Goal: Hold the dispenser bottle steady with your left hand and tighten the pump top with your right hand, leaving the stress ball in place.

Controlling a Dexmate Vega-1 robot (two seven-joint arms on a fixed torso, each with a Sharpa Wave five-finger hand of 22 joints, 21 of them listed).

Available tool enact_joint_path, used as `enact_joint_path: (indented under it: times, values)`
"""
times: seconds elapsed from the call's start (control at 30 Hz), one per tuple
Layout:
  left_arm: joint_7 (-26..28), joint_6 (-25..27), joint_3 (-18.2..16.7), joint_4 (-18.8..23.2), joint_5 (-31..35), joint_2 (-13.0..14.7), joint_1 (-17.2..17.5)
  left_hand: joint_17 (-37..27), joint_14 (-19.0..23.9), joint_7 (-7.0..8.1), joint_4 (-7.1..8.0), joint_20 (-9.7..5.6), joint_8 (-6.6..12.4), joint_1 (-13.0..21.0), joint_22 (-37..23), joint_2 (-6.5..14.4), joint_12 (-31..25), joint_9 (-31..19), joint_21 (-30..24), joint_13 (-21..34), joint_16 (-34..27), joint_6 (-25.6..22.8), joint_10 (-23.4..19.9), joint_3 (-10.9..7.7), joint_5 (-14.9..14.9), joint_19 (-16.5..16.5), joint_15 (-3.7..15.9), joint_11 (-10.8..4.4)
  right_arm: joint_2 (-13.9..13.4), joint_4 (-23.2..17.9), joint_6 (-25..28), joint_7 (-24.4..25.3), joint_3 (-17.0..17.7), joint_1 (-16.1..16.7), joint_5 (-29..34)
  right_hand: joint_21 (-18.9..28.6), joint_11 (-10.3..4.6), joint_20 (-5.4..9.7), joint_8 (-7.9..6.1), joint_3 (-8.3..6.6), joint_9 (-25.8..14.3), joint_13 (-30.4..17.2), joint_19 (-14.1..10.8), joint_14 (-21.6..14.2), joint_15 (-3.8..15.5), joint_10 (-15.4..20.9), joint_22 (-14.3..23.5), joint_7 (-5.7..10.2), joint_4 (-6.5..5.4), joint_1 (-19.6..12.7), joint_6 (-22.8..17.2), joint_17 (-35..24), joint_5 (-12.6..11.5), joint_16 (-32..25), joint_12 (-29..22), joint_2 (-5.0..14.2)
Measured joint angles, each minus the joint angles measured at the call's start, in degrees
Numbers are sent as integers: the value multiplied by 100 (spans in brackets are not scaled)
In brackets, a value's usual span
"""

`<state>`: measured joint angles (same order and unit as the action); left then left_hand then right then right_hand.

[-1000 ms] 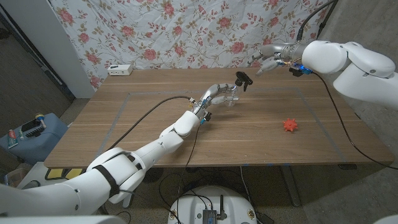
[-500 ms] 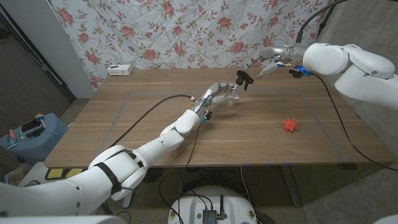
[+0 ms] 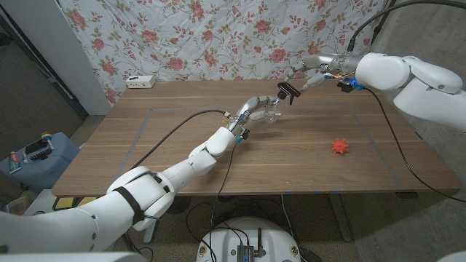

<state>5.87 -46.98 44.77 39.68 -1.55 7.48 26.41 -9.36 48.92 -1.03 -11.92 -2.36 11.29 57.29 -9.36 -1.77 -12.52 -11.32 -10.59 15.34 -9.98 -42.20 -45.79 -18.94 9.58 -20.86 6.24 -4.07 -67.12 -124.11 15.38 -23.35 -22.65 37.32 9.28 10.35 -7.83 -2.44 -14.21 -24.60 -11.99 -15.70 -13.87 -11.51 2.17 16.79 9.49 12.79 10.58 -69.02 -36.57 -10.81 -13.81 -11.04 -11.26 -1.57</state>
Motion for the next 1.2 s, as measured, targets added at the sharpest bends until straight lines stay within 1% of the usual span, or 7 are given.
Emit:
enact_joint_path:
  times: [0.5, 0.67, 0.73, 0.9, 0.97, 1.1, 1.2]
  values:
    - [-37, -13, 35, -107, -33, -39, -74, 0, -1, 0, 0, 0, -18, 0, 0, 0, 0, 0, 0, -1, 1, 0, 10, 1, -2, 0, -1, 10, 85, 154, -119, 81, 21, 10, -58, 0, 47, 11, 0, 65, -1, 0, 12, 100, -3, -125, 0, 1, -64, -44, -59, -27, 0, 0, 0, -1]
    - [-39, -8, 37, -71, -36, -29, -73, 0, -1, -1, -11, 0, -4, -1, 0, -1, 0, 0, 0, -2, 1, -1, -1, -11, -4, 0, -1, -1, 86, 158, -91, 111, 28, 10, -56, 0, 67, 30, 48, 96, 11, 0, 31, 136, 4, -145, 0, 2, -95, -44, 10, -26, 0, 0, 0, 0]
    - [-38, 8, 37, -48, -36, -21, -62, 0, -1, -20, -18, 0, -3, -9, 0, -9, 1, 0, 0, -2, 1, -21, -2, -18, -8, 0, -1, -2, 72, 140, -28, 132, 63, 18, -50, 0, 92, 30, 49, 112, 28, 0, 31, 142, -2, -169, -1, -20, -111, -44, 27, -26, 0, 0, 0, -1]
    - [-37, 40, 40, -8, -37, -9, -40, 0, -1, -20, -18, 0, -3, -24, 0, -24, 1, 0, 0, -3, 1, -21, -3, -18, -10, 0, -1, -3, 19, 25, 187, 146, 99, 34, -21, 0, 181, 30, 163, 171, 28, -1, 31, 183, -43, -259, -1, -7, -169, -27, 228, -54, 0, -43, 0, 13]
    - [-37, 41, 41, -8, -38, -9, -38, 0, -1, -20, -18, 0, -3, -31, 0, -31, 1, 0, 0, -3, 1, -21, -3, -18, -11, 0, -1, -2, -7, -29, 289, 146, 112, 35, -5, 0, 200, 30, 194, 177, 28, -1, 31, 185, -45, -277, -2, -1, -175, 38, 273, -54, 0, -44, 0, 16]
    - [-37, 41, 46, -54, -40, -30, -42, 0, -1, -20, -18, 0, -4, -31, 0, -31, 1, 0, 0, -3, 1, -21, -2, -18, -12, 0, -1, -2, -65, -173, 536, 104, 136, 31, 4, 0, 296, -15, 273, 256, 55, -1, 77, 276, -137, -374, -2, 1, -254, 171, 480, -80, 27, -44, 0, 16]
    - [-37, 23, 50, -117, -44, -54, -65, 0, -1, -20, -18, 0, -5, -31, 0, -31, 2, 0, 0, -3, 1, -21, -3, -18, -12, 0, -2, -2, -105, -269, 721, 47, 151, 9, 4, 0, 356, -27, 283, 296, 55, -1, 89, 319, -179, -434, -2, -7, -294, 265, 606, -80, 28, -44, 0, 31]
